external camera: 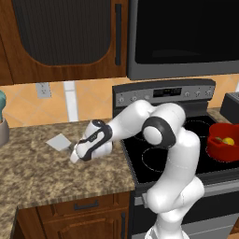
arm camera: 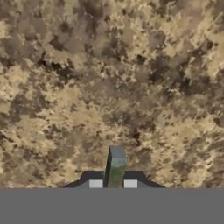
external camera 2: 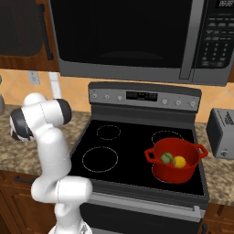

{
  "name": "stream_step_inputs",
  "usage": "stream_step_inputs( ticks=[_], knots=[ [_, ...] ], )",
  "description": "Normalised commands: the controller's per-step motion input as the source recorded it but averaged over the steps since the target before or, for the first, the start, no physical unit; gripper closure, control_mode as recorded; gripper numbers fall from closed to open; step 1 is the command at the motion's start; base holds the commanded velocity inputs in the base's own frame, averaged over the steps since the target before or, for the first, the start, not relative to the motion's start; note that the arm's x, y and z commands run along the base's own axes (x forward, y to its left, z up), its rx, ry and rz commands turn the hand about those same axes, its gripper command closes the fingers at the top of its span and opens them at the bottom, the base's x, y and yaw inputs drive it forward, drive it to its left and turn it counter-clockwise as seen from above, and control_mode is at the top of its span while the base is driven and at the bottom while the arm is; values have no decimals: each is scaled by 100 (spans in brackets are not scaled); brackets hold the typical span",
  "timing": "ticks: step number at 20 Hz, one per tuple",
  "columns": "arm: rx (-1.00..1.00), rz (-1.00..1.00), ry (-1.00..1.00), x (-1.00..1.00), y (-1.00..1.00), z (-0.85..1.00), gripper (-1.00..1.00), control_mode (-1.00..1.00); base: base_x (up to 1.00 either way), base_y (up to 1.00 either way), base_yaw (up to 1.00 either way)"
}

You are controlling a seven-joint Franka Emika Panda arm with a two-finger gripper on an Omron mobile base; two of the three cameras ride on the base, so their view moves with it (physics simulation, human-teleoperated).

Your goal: Put the lime and lemon in the pot. Retrieve the spatula and lightly stir the vegetables in the pot.

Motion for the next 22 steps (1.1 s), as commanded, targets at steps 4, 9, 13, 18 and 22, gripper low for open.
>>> stream_step_inputs(
  ticks=[4,9,13,18,22],
  knots=[
    [-3,0,0,11,0,-41,100,-100,0,0,0],
    [-1,0,0,6,0,-32,100,-100,0,0,0],
    [-5,0,0,0,0,-63,100,-100,0,0,0],
    [-5,0,0,-3,0,-64,100,-100,0,0,0],
    [6,-3,-10,-68,-11,47,100,-100,0,0,0]
  ],
)
